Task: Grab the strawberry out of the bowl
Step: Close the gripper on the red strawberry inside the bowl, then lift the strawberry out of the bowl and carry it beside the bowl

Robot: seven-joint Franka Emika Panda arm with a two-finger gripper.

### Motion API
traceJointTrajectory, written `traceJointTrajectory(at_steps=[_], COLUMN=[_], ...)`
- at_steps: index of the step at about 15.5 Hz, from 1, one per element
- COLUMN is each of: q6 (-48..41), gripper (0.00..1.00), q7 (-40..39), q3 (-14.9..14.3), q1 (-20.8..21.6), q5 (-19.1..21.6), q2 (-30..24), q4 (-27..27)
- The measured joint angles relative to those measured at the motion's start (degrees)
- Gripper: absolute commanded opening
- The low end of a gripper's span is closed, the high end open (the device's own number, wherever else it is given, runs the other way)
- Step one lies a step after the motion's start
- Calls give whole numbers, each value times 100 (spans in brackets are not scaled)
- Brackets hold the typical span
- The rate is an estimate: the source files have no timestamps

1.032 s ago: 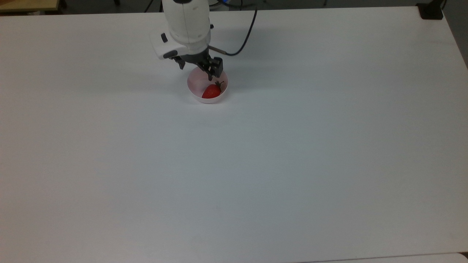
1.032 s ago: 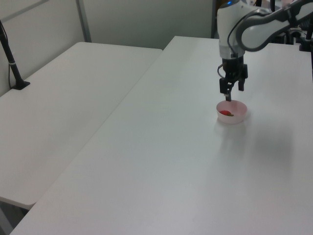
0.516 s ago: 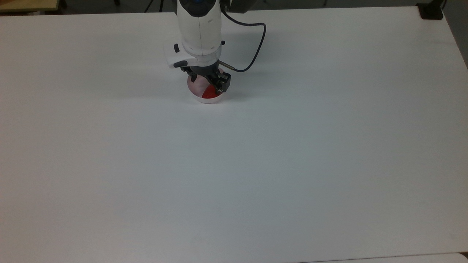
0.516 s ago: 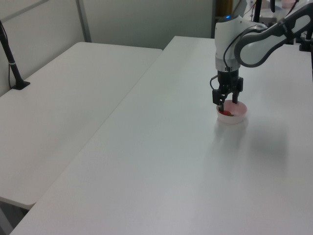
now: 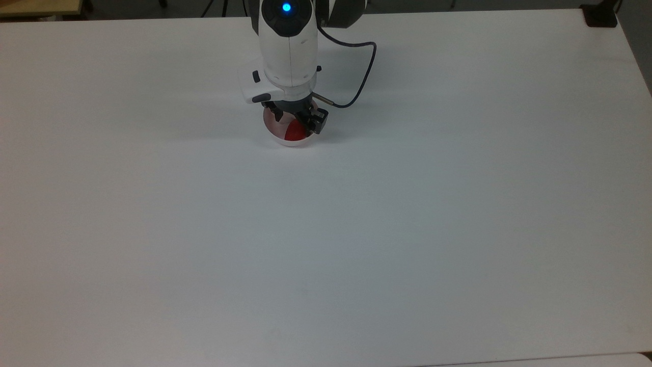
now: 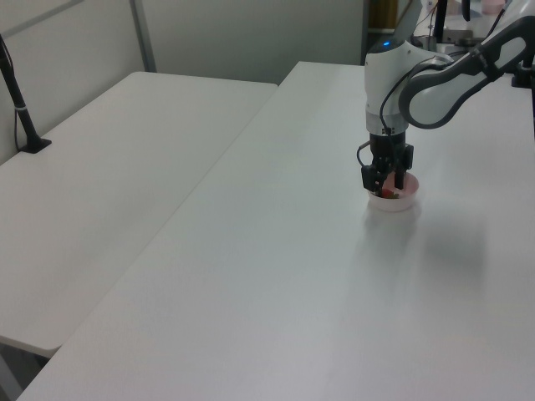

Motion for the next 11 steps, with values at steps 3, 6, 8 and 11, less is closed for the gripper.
traceJointTrajectory(at_steps=[3,6,8,11], q6=[45,46,46,-113], gripper=[48,42,42,42], q7=[2,4,4,-59], q3=[0,-1,-3,-8], q1=[0,-5,-12,-28], q5=[0,0,0,-1], q2=[46,48,34,-87], q4=[-5,-5,-1,34])
